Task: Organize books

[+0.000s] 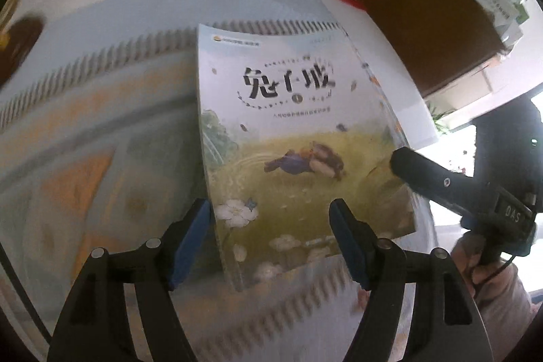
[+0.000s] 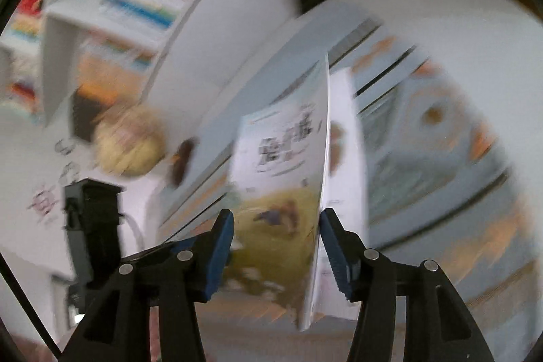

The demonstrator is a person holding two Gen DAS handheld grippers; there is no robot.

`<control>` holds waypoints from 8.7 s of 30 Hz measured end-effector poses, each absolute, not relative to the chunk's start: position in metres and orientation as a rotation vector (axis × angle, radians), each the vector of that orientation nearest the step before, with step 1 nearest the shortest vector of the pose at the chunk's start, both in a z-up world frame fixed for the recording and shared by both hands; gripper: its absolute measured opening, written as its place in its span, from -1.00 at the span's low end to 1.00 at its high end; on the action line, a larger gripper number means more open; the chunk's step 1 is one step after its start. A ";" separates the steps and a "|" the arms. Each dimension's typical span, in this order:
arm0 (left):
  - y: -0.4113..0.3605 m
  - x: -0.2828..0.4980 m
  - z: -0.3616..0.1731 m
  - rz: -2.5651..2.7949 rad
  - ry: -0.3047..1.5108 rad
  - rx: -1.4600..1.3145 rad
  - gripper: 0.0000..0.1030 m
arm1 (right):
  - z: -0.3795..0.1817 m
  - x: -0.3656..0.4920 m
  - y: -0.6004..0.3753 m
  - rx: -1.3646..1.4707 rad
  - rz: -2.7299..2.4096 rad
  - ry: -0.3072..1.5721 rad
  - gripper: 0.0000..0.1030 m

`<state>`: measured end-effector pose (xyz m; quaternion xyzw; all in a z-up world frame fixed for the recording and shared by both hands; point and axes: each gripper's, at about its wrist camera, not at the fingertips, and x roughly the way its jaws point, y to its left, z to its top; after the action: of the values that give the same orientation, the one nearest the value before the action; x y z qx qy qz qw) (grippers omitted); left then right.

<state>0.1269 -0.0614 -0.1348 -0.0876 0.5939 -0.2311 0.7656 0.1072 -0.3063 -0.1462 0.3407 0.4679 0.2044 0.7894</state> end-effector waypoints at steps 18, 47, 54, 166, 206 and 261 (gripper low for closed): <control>-0.008 0.101 -0.147 -0.421 1.333 -0.352 0.25 | -0.195 0.041 -0.264 0.878 0.237 1.259 -0.89; -0.049 0.070 -0.132 -0.450 1.237 0.006 -0.43 | -0.123 0.022 -0.225 0.477 0.360 1.172 -0.92; -0.007 0.067 -0.104 -0.428 1.203 -0.056 -0.43 | -0.088 0.011 -0.194 0.362 0.427 1.102 -0.91; 0.145 -0.085 0.073 0.109 0.839 -0.153 0.53 | 0.093 -0.048 -0.076 0.045 0.324 0.849 -0.25; 0.075 -0.090 0.071 0.120 0.827 -0.060 0.98 | 0.096 -0.067 -0.098 -0.059 0.228 0.780 0.05; 0.098 -0.088 0.037 0.182 0.976 -0.062 0.98 | 0.060 -0.061 -0.075 -0.069 0.297 0.959 0.05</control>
<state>-0.0879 0.0976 0.0367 -0.0296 0.4680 0.0875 0.8789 -0.0613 -0.0752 0.0595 -0.0330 0.4597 0.1421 0.8760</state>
